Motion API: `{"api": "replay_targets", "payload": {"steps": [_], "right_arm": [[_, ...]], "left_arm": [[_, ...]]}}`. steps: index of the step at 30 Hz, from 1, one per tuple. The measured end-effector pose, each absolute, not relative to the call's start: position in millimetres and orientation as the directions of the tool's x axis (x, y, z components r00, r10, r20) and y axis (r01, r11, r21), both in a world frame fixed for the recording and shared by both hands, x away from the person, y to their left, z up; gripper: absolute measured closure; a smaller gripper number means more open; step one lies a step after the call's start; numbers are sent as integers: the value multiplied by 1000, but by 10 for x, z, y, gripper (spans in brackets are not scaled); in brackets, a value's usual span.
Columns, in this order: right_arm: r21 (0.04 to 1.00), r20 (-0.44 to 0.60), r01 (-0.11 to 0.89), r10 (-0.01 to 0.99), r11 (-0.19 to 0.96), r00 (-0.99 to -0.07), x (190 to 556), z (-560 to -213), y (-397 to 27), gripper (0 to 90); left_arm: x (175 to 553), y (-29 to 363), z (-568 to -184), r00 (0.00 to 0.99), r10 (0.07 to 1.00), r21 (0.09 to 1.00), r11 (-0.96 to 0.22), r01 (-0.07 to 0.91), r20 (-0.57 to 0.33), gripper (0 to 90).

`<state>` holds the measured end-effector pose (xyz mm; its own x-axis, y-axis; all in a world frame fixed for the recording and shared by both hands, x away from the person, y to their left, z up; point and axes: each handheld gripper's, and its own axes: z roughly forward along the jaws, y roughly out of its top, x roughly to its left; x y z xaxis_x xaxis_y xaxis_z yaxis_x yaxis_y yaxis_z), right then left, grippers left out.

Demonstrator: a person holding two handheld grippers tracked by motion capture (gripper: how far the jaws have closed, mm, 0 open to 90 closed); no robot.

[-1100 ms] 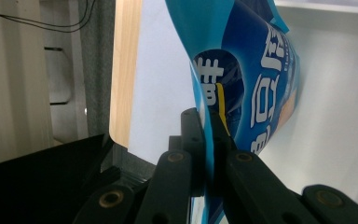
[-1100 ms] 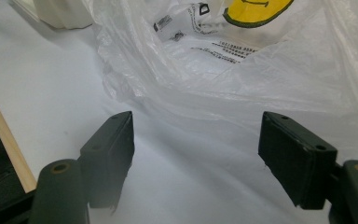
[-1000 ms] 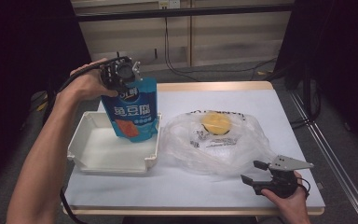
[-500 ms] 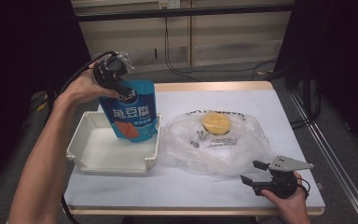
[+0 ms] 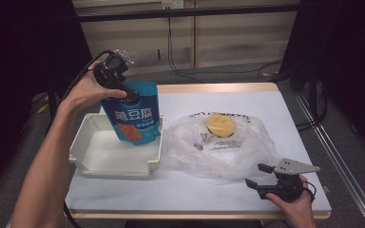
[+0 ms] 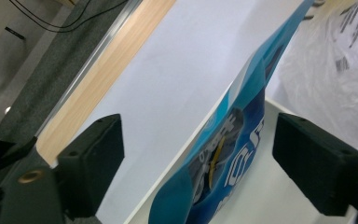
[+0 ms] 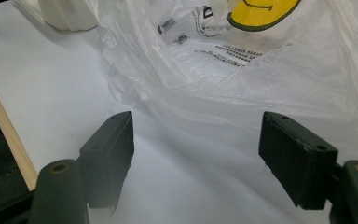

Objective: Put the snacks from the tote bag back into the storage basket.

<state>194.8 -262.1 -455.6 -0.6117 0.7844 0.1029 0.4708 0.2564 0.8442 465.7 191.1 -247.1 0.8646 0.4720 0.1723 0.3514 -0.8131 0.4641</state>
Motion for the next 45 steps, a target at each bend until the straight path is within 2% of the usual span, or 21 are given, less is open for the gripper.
{"api": "replay_targets", "payload": {"steps": [3, 4, 8, 11, 16, 20, 23, 31, 34, 37, 40, 45], "right_arm": [[844, 105, 473, 785, 254, -610, 1948, -4556, -2624, 263], [844, 106, 473, 786, 253, -610, 1947, -4555, -2624, 263], [845, 103, 470, 786, 254, -610, 1948, -4555, -2617, 263], [846, 104, 468, 781, 256, -615, 1940, -4552, -2618, 263], [846, 106, 470, 783, 253, -612, 1943, -4553, -2631, 262], [844, 106, 472, 784, 254, -612, 1947, -4554, -2613, 262], [846, 104, 468, 782, 256, -615, 1945, -4551, -2615, 262], [844, 108, 473, 784, 252, -611, 1951, -4554, -2618, 258], [845, 110, 473, 784, 250, -611, 1951, -4552, -2617, 254], [847, 110, 471, 785, 247, -610, 1950, -4550, -2618, 246], [854, 109, 464, 791, 235, -602, 1950, -4545, -2621, 221], [852, 114, 470, 795, 231, -596, 1949, -4540, -2632, 196]], "left_arm": [[4624, 1881, -2457, 835, 531, 528, -755, 389, 144, 134], [4640, 1890, -2433, 844, 514, 514, -770, 377, 151, 123], [4610, 1856, -2379, 811, 568, 582, -710, 397, 140, 107], [4595, 1881, -2361, 804, 587, 641, -653, 403, 93, 99], [4551, 1906, -2365, 793, 598, 627, -663, 409, 115, 62], [4479, 1946, -2354, 769, 636, 699, -578, 422, 62, 61], [4448, 2001, -2357, 738, 673, 723, -538, 433, 60, 58], [4330, 2157, -2387, 739, 673, 765, -491, 416, 30, 33], [4261, 2200, -2435, 727, 684, 779, -485, 396, 57, 34], [4211, 2225, -2479, 733, 680, 801, -456, 387, 32, 44], [4146, 2249, -2483, 716, 695, 808, -459, 368, 68, 48], [3999, 2296, -2470, 705, 708, 842, -400, 362, 33, 48]]}}
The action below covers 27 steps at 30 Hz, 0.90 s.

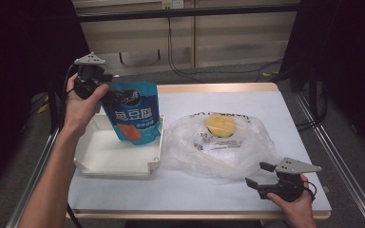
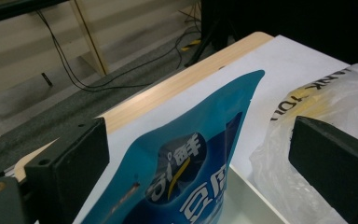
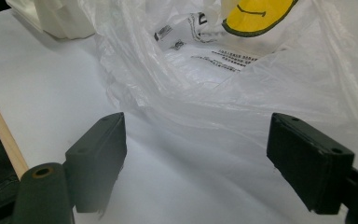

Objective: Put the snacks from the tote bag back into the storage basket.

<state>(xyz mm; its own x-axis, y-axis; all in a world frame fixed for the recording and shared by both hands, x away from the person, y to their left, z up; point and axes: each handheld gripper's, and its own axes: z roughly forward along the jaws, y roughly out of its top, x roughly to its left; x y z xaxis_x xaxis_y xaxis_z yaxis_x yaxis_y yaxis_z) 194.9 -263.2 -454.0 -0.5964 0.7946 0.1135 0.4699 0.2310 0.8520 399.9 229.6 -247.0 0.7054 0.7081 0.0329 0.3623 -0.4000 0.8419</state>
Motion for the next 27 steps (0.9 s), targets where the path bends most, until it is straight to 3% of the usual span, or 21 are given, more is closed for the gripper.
{"api": "replay_targets", "payload": {"steps": [3, 27], "right_arm": [[854, 113, 467, 794, 230, -597, 1947, -4539, -2632, 194], [852, 106, 466, 795, 237, -598, 1953, -4536, -2616, 197]], "left_arm": [[3883, 2329, -2434, 703, 707, 849, -412, 331, 69, 51], [3085, 2495, -2783, 702, 709, 883, -369, 289, 67, 39]]}}
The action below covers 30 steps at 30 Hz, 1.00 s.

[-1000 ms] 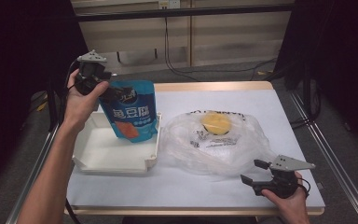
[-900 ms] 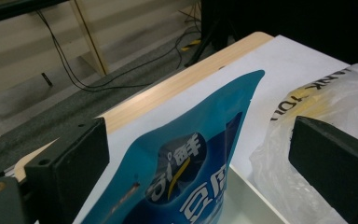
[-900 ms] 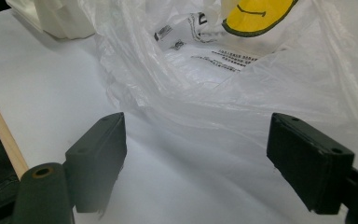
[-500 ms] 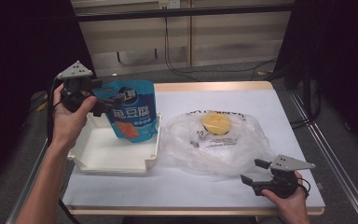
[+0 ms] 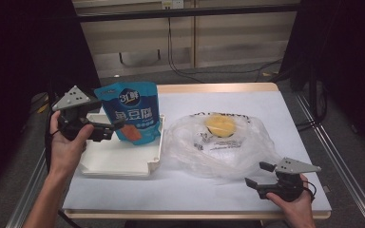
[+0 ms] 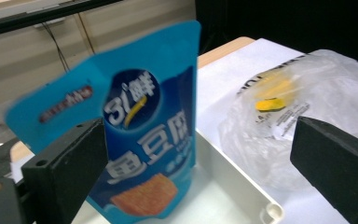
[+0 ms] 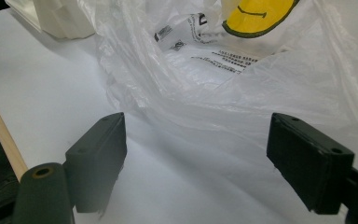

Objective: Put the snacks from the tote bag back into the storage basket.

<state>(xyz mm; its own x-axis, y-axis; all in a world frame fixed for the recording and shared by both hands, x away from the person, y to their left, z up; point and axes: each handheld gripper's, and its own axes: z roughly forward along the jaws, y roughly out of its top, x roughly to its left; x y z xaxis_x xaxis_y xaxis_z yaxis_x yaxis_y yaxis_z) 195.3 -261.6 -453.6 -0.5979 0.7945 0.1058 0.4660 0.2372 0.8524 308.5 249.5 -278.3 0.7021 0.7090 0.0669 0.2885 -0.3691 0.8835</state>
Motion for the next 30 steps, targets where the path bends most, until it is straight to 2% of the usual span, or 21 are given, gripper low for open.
{"api": "replay_targets", "payload": {"steps": [2, 5, 12, 15, 17, 30], "right_arm": [[853, 106, 466, 794, 237, -598, 1952, -4536, -2616, 198], [852, 106, 466, 794, 238, -598, 1951, -4537, -2615, 198], [851, 103, 467, 795, 240, -597, 1952, -4536, -2602, 199], [852, 105, 466, 793, 239, -600, 1953, -4536, -2608, 199], [851, 107, 468, 794, 238, -598, 1951, -4535, -2607, 199], [851, 105, 466, 794, 240, -599, 1963, -4542, -2604, 199]], "left_arm": [[3011, 2488, -2868, 695, 713, 877, -388, 282, 92, 38], [2924, 2502, -2977, 693, 717, 879, -380, 287, 83, 38], [2776, 2561, -3188, 687, 727, 888, -330, 320, 23, 38], [2706, 2565, -3288, 669, 742, 873, -343, 347, 25, 39], [2661, 2589, -3367, 677, 736, 871, -327, 366, -8, 39], [2383, 2646, -3870, 643, 765, 872, -300, 386, -21, 38]]}}
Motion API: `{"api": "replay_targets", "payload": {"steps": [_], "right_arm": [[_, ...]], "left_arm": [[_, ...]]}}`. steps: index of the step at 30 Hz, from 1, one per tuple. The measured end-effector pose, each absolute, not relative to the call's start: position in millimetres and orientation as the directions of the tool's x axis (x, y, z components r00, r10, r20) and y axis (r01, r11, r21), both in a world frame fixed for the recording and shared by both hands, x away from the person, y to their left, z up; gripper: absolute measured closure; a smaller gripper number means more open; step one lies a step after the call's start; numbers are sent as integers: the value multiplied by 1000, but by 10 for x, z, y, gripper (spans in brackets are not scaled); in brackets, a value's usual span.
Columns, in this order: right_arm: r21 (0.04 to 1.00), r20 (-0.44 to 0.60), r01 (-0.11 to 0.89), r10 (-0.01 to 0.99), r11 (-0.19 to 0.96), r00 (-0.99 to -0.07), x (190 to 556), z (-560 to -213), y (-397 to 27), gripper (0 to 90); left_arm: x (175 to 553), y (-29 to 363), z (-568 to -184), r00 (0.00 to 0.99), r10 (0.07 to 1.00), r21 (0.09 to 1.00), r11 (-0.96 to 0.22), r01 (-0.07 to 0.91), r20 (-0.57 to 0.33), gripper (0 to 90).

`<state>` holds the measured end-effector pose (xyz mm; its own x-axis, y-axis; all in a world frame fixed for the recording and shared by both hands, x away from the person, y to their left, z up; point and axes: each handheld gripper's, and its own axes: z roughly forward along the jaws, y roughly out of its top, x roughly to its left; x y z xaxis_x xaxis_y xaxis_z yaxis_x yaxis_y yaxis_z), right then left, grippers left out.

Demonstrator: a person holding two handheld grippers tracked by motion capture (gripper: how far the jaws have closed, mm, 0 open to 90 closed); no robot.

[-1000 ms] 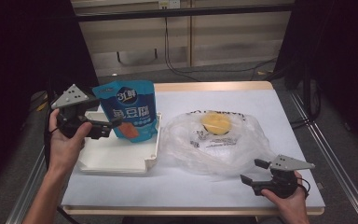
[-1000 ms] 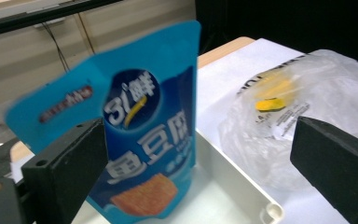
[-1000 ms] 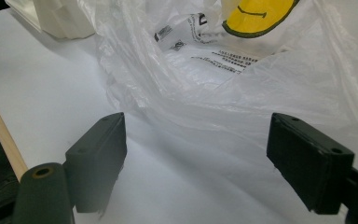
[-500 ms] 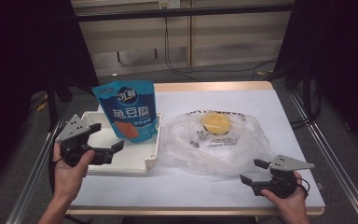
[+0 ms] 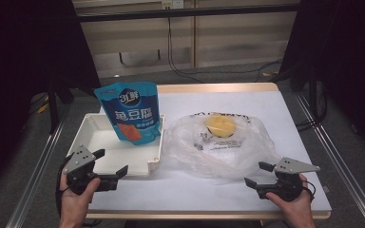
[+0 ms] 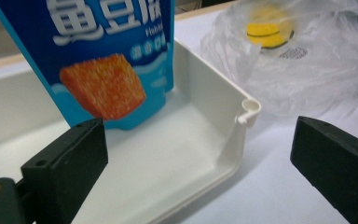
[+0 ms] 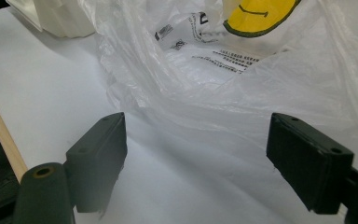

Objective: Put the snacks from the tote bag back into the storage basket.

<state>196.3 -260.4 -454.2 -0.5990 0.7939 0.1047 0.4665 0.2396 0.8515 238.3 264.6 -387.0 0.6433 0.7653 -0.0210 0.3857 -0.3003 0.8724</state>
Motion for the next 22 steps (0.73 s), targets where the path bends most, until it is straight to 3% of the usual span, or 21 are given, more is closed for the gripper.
{"api": "replay_targets", "payload": {"steps": [17, 22], "right_arm": [[850, 105, 470, 797, 240, -595, 1955, -4540, -2608, 199], [852, 102, 464, 794, 241, -600, 1956, -4533, -2607, 200]], "left_arm": [[2153, 2679, -4382, 637, 764, 863, -250, 439, -102, 38], [2146, 2687, -4387, 648, 757, 868, -265, 421, -83, 38]]}}
